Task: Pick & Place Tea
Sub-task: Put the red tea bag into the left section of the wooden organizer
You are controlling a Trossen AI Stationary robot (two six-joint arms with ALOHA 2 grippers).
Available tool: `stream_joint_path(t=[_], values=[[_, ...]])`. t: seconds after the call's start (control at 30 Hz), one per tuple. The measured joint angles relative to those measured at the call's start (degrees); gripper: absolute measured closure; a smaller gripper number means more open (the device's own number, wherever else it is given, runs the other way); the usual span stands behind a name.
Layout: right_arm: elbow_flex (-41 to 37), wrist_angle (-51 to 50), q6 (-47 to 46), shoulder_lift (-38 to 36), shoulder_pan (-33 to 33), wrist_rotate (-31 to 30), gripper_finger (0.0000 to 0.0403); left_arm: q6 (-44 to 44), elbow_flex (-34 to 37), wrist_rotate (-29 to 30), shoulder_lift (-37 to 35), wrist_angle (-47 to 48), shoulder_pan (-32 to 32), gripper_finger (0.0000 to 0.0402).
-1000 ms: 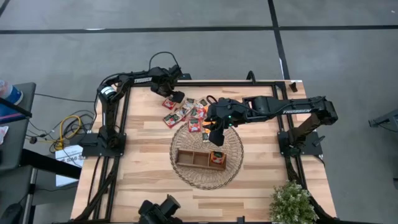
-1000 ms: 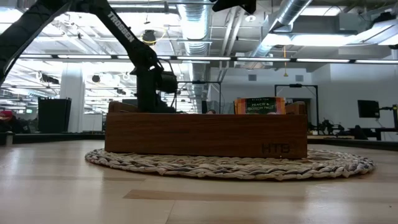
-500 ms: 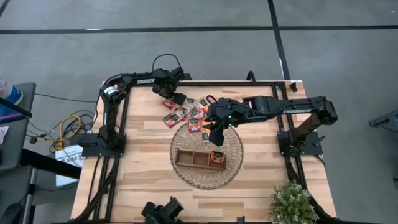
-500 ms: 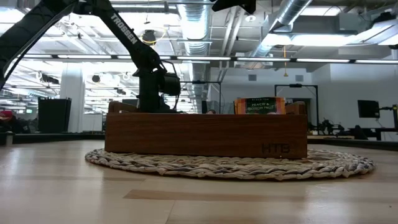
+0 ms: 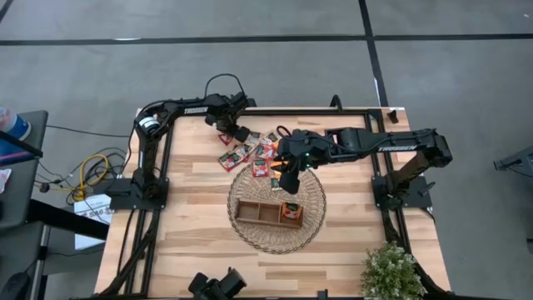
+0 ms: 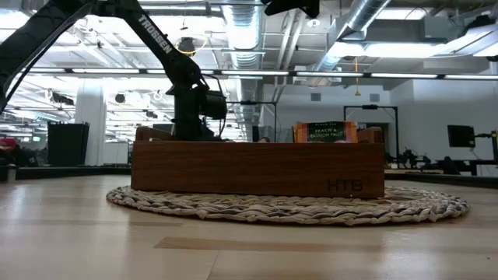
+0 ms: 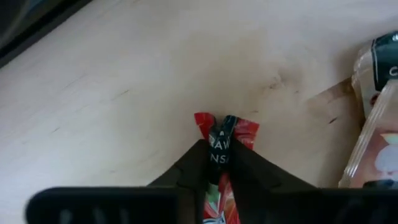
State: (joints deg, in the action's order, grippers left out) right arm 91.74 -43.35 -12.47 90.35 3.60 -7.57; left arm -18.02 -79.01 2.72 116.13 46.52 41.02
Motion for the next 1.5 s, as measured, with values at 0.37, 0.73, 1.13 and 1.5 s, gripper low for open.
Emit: stream_joint_path(t=[0.37,0.73,1.13,1.5], values=[[-0.07,-1.15,0.42,-2.60,1.28,-9.58,0.0300,1.59,0.03,2.01,-17.38,0.21,-0.32,0.0377],[-0.01,5.83,-2.53,-4.44,-1.20,-19.21,0.0311,-3.85,-0.12,0.41,-38.77,-16.55,-3.65,0.0377],[-0.01,25.48,-2.10,-4.44,-7.41,-8.91,0.0300,-7.08,-0.25,-2.01,-46.07,-26.58,-10.78,0.0377],[-0.07,32.21,-4.49,-2.70,-9.87,-5.13,0.0205,-5.79,-0.23,-1.80,-46.04,-34.09,-19.07,0.0377]])
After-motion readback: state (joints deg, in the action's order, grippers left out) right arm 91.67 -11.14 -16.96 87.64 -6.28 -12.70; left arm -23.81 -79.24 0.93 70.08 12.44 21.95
